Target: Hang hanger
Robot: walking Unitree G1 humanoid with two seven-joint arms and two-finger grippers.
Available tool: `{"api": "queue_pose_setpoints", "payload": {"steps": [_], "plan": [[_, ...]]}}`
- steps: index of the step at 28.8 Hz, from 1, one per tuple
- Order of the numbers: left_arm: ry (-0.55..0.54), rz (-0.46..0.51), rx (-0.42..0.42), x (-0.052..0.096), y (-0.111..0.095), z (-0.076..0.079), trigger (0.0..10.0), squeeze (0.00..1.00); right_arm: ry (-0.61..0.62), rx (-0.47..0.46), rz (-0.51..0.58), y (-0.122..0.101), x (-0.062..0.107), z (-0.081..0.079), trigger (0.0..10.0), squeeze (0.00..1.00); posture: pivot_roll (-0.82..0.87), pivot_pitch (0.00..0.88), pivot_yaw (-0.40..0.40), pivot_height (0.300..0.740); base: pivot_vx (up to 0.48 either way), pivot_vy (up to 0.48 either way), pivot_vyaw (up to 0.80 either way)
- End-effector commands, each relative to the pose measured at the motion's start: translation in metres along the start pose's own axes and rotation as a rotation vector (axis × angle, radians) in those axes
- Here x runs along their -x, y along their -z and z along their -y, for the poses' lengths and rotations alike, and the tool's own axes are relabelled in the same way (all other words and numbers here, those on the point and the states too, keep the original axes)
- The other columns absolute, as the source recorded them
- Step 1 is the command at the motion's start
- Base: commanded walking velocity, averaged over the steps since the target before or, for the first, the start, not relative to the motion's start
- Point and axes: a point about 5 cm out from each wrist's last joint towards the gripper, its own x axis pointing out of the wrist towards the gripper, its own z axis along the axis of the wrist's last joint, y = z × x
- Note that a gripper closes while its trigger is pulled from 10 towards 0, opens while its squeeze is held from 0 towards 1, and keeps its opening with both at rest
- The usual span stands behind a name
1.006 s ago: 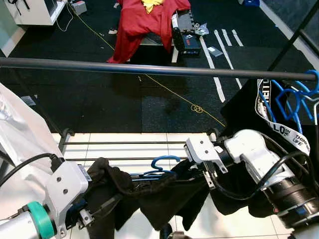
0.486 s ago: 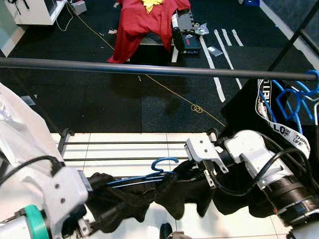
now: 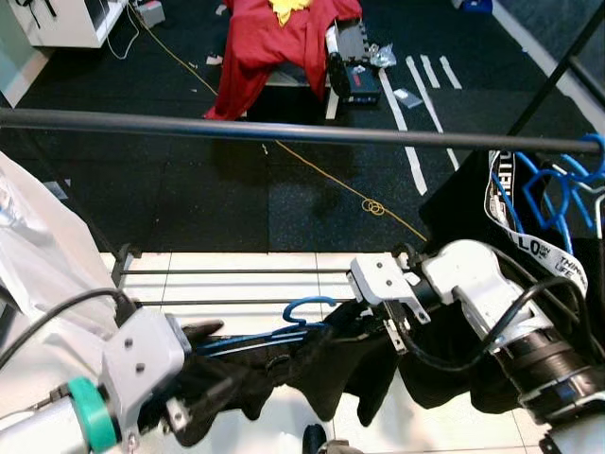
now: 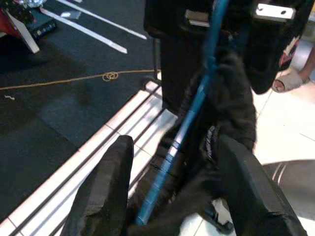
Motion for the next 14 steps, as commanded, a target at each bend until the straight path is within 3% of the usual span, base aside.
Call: {"api": "queue_pose_setpoints", "payload": {"steps": [1,4,7,14], "plan": [[-0.026,-0.024,0.010,0.005,0.004,-0.005,10.0,0.00,-0.042,0.018,0.007,0.001,-0.003,-0.008,0.0,0.00,0.03,0.167,-0.003,0.740,0.000,0.000,0.00],[-0.049,-0.041,-0.001,0.008,0.006,-0.011,10.0,0.00,-0.054,0.023,0.007,0.001,-0.003,-0.011,0.0,0.00,0.03,0.166,-0.002,0.740,0.000,0.000,0.00],[0.035,-0.104,0.036,0.022,0.014,-0.006,10.0,0.00,-0.077,0.055,-0.006,-0.002,0.000,-0.017,0.0,0.00,0.03,0.166,0.004,0.740,0.000,0.000,0.00],[0.138,-0.165,0.124,0.036,0.021,-0.002,10.0,0.00,-0.083,0.110,-0.009,-0.011,0.004,-0.016,0.0,0.00,0.04,0.165,0.011,0.740,0.000,0.000,0.00]]}}
